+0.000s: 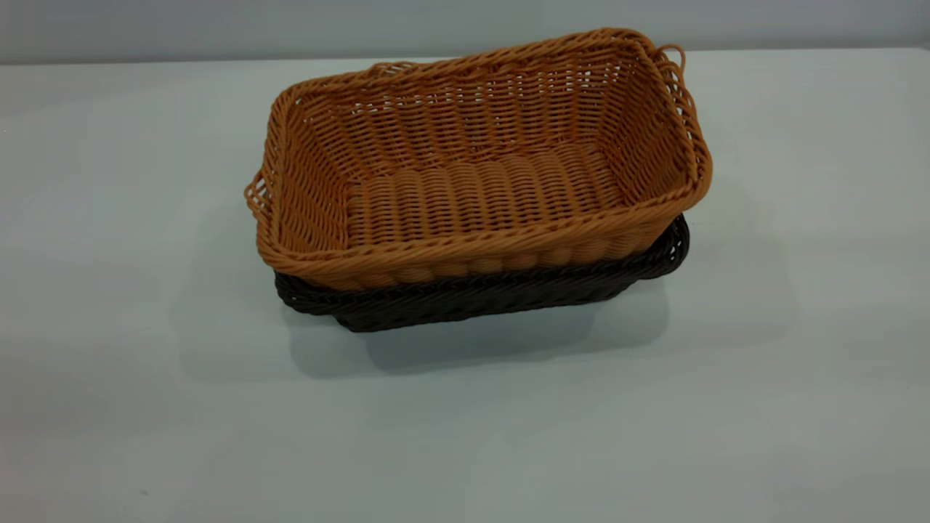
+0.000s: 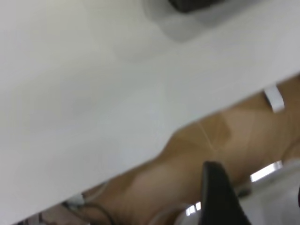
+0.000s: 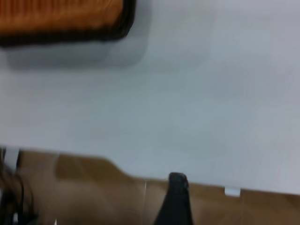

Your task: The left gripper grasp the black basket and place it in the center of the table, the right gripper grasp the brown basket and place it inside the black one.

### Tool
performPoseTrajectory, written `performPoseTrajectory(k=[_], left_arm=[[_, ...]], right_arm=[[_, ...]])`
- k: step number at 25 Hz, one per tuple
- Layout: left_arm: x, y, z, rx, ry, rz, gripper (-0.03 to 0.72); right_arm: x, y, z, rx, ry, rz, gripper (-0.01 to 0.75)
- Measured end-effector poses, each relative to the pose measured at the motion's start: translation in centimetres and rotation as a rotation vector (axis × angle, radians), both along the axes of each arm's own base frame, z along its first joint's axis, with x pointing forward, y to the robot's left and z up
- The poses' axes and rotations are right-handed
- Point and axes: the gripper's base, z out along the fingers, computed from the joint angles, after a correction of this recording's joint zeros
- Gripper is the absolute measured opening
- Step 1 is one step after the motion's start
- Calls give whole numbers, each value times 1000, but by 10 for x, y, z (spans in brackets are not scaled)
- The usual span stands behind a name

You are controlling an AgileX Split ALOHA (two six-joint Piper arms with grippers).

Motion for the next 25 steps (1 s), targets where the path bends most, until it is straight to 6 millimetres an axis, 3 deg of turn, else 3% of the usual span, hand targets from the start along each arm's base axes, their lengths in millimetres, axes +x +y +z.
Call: performPoseTrajectory(k=[10,25], left_arm=[[-30,4,-1,-27,-216,252,361],[-30,4,-1,-25,-216,266,361]], right_arm=[[-40,-6,4,34,-291,-125,575],[-42,-6,4,37,-302,-124,575]])
